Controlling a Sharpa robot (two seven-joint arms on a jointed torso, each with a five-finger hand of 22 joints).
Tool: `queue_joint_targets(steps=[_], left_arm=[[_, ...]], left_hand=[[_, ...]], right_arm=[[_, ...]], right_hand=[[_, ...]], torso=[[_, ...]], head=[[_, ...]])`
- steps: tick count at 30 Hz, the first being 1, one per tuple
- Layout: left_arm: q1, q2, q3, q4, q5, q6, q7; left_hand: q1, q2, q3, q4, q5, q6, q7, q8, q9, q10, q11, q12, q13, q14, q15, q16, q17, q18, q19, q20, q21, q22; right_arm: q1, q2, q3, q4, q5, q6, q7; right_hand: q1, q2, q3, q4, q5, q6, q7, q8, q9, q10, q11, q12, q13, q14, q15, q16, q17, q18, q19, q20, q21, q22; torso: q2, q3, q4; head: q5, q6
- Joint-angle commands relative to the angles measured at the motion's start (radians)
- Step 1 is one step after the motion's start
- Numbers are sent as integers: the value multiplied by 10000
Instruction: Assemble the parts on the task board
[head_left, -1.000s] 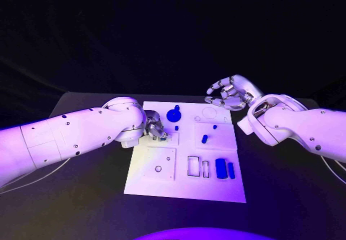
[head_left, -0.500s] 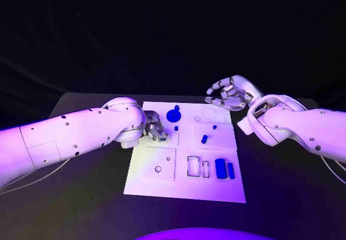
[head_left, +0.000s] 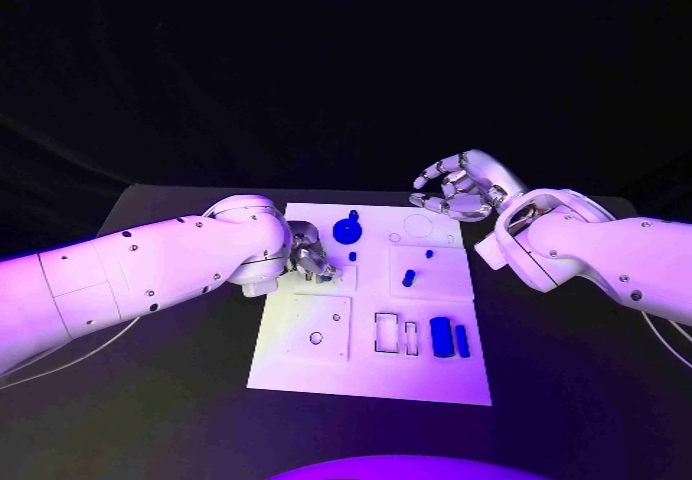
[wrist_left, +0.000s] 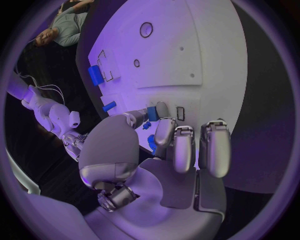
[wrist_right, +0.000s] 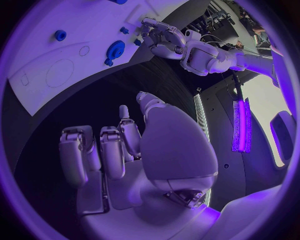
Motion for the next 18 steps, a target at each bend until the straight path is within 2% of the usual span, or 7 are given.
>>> queue_joint_targets(steps=[1, 18], left_arm=[[-48, 9, -30, 46, 99, 55, -14], [-45, -31, -23, 70, 88, 132, -24]], left_hand=[[67, 39, -53, 4, 36, 55, -46, 2, -11, 35, 5, 32, -14, 1039, -57, 36, 2628, -169, 159, -11, 55, 1027], [96, 38, -69, -3, 33, 48, -45, 1, -16, 40, 5, 40, -3, 1039, -60, 36, 2628, -170, 162, -13, 57, 1032]], right_arm=[[-5, 2, 0, 7, -101, 96, 51], [-7, 27, 0, -15, -105, 111, 57]], right_hand=[[-135, -3, 50, -3, -34, 42, -11, 63, -12, -53, -18, -36, 409, 960, -55, -42, 2336, 8, 680, -63, -46, 2242], [-135, -3, 50, -3, -34, 42, -11, 63, -12, -53, -18, -36, 409, 960, -55, -42, 2336, 8, 680, -63, -46, 2242]], torso=[[-5, 2, 8], [8, 4, 1]], head=[[-1, -16], [4, -54]])
